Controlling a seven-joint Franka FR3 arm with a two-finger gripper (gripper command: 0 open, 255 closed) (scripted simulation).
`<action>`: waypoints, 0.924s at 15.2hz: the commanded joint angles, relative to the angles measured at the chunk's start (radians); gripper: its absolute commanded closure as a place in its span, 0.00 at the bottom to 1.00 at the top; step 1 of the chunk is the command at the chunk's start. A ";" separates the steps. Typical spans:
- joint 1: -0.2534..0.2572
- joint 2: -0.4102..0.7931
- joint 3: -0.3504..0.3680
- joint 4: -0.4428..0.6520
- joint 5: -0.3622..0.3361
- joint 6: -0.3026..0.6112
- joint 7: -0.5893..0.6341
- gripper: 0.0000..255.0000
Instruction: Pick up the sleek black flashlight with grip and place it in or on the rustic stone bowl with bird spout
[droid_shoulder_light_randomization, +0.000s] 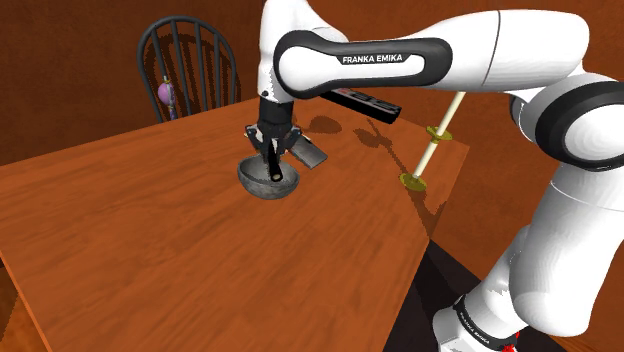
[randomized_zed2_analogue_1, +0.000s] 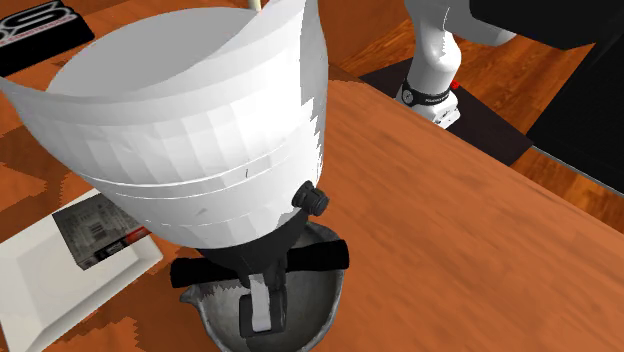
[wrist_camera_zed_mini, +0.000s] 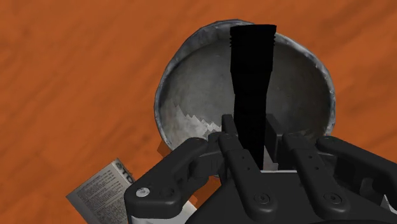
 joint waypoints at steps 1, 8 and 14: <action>0.000 0.001 0.000 -0.022 -0.001 0.024 0.001 1.00; -0.001 0.005 -0.001 -0.051 -0.002 0.056 0.002 1.00; -0.001 0.004 -0.001 -0.050 -0.002 0.054 0.002 0.00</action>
